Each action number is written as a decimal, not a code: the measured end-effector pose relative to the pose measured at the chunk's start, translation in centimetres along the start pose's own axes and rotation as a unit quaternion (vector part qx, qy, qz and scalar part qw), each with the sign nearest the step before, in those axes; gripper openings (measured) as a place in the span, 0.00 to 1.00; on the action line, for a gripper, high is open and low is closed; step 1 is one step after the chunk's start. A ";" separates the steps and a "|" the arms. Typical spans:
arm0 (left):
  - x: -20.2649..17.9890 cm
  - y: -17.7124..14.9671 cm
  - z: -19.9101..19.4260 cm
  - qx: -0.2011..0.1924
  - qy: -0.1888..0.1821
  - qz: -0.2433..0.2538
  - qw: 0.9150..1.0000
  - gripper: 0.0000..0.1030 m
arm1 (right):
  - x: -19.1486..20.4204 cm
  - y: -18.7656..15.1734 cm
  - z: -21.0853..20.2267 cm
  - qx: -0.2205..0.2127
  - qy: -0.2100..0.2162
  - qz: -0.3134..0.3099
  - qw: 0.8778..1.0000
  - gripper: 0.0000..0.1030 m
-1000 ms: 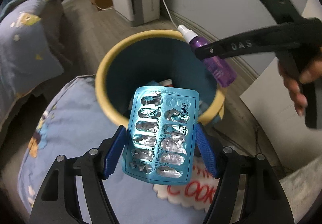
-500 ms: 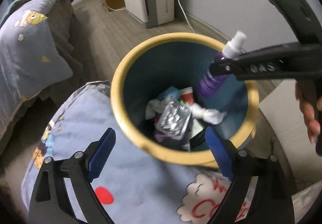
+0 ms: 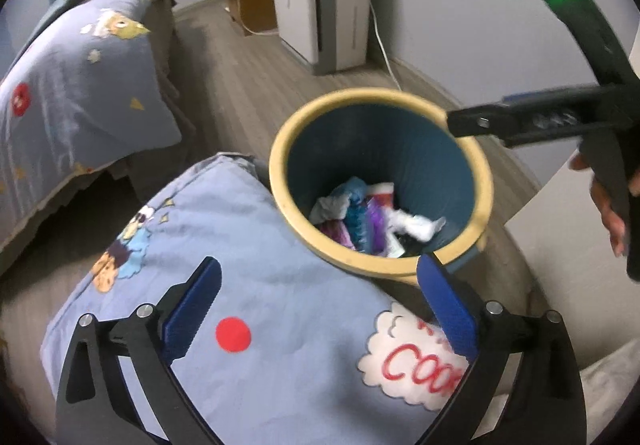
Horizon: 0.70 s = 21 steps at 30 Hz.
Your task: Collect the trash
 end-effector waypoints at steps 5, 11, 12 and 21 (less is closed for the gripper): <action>0.2 1.7 -4.6 -0.035 0.016 -0.028 0.999 0.95 | -0.1 -1.3 -7.1 -0.047 0.017 0.050 0.998 0.95; -0.1 1.2 -9.3 -0.045 0.099 -0.030 0.994 0.95 | 1.0 -4.4 -11.7 -0.064 -0.016 0.041 0.997 0.95; -0.2 0.5 -9.8 -0.042 0.105 -0.027 0.993 0.95 | 1.3 -5.0 -12.1 -0.065 -0.020 0.039 0.997 0.95; 1.1 -2.9 -10.8 -0.026 0.094 -0.060 0.993 0.95 | 3.8 -7.1 -12.6 -0.081 -0.017 0.002 0.997 0.95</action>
Point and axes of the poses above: each gripper's, at about its wrist camera, not at the fingertips, and z roughly the way its jaws point, x to its left, y to its top, the point moved 3 cm from there along z, roughly the way its jaws point, and after that the axes turned 5 degrees about -x, right-handed, at the moved point
